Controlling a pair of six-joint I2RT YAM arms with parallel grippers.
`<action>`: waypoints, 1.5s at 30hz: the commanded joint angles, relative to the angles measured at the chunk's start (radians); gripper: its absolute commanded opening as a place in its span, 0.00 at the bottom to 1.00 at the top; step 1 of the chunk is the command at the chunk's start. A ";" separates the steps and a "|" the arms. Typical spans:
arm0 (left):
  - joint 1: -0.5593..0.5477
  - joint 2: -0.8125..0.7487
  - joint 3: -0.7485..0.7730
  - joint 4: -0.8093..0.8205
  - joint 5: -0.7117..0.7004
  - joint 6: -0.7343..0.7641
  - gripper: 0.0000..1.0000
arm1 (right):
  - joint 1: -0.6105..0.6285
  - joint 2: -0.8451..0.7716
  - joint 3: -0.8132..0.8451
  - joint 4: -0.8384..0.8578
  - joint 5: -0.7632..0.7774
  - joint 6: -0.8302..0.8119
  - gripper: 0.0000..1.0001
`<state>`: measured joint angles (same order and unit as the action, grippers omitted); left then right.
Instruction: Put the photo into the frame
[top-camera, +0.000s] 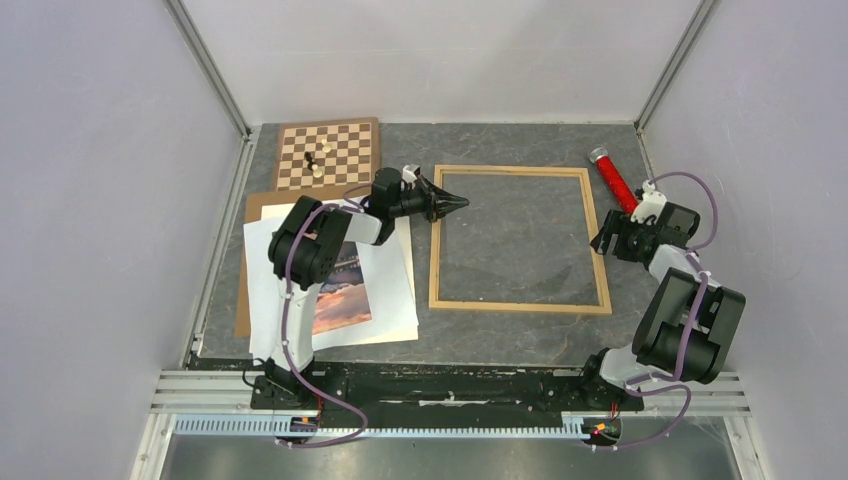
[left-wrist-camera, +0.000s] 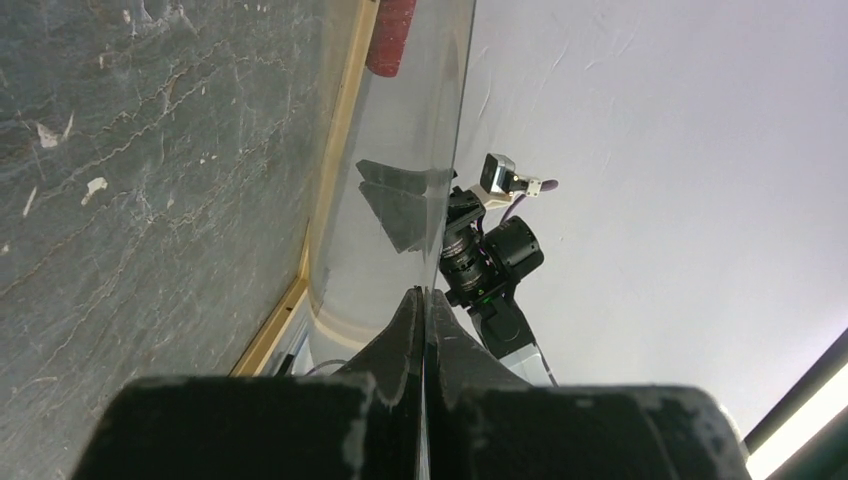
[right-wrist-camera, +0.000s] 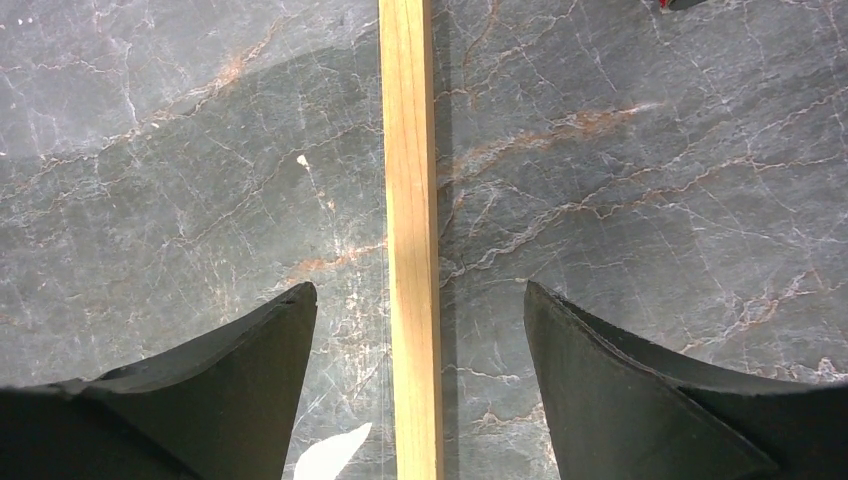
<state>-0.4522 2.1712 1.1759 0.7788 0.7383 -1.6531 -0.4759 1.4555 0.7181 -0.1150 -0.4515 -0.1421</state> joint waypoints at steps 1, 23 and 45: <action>-0.007 0.021 -0.007 0.131 0.023 -0.085 0.02 | -0.007 -0.010 0.025 0.010 -0.017 0.007 0.79; -0.036 0.024 0.012 0.284 -0.006 -0.191 0.02 | -0.020 -0.046 0.001 0.026 -0.025 0.016 0.78; -0.059 0.051 0.050 0.448 -0.042 -0.278 0.02 | -0.035 -0.074 -0.024 0.038 -0.031 0.019 0.78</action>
<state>-0.5018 2.2158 1.1976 1.1496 0.7082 -1.8938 -0.5034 1.4078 0.7044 -0.1131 -0.4671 -0.1299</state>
